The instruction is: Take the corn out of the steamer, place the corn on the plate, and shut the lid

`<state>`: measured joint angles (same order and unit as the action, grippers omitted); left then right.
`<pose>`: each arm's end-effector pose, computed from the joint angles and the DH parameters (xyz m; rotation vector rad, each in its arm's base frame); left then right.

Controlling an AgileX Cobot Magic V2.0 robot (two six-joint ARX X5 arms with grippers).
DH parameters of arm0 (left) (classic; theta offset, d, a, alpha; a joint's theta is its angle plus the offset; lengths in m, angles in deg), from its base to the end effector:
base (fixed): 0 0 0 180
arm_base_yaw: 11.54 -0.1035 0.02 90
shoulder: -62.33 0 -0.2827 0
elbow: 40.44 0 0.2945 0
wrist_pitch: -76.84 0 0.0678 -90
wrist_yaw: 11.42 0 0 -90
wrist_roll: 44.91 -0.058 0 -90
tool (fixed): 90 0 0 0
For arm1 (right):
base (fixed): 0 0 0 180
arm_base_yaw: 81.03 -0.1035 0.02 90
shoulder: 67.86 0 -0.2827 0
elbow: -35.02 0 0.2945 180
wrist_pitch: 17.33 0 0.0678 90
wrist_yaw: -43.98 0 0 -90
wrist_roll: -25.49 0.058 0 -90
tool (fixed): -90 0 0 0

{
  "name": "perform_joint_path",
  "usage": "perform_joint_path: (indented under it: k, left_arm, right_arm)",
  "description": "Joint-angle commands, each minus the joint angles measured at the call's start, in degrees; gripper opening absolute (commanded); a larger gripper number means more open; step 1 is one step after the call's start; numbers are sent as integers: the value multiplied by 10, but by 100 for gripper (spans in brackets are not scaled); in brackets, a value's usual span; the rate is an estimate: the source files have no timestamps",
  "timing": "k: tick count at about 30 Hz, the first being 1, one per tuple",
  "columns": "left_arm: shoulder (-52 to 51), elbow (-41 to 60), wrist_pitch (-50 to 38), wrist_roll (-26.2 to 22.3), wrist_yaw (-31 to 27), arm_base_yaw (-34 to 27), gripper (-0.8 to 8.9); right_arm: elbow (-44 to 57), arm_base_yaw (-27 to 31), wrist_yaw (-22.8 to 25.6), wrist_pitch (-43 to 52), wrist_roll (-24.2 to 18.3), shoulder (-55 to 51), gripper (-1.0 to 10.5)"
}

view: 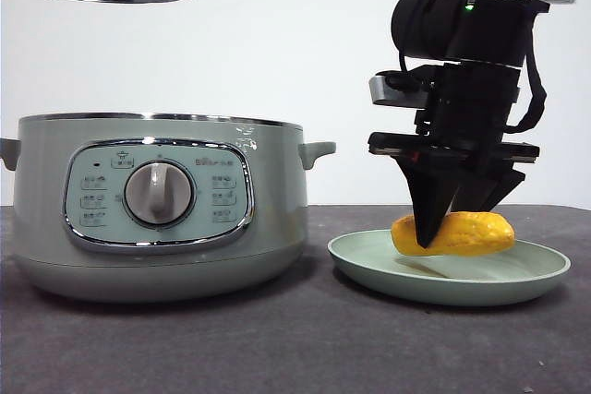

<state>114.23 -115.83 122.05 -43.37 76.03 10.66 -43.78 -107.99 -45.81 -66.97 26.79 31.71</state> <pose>0.2162 -0.0854 0.3968 0.0553 0.3765 -0.3337 0.3428 0.1741 0.1593 -0.2715 1.2081 0.3923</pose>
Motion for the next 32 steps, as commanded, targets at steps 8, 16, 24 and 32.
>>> perform_joint_path:
  k: [8, 16, 24, 32]
  left_arm:
    - [5, -6, -54, 4, 0, 0, -9]
    - [48, -6, -58, 4, 34, 0, -9]
    - [123, -6, -86, 17, 71, 0, -9]
    - [197, -6, -125, 30, 87, 12, -9]
  right_arm:
    - [5, -2, -2, -1, 13, 3, 355]
    - [5, -2, -3, -21, 21, -66, 347]
    - [5, 7, 1, -42, 23, -187, 347]
    - [5, 8, 4, -57, 23, -279, 347]
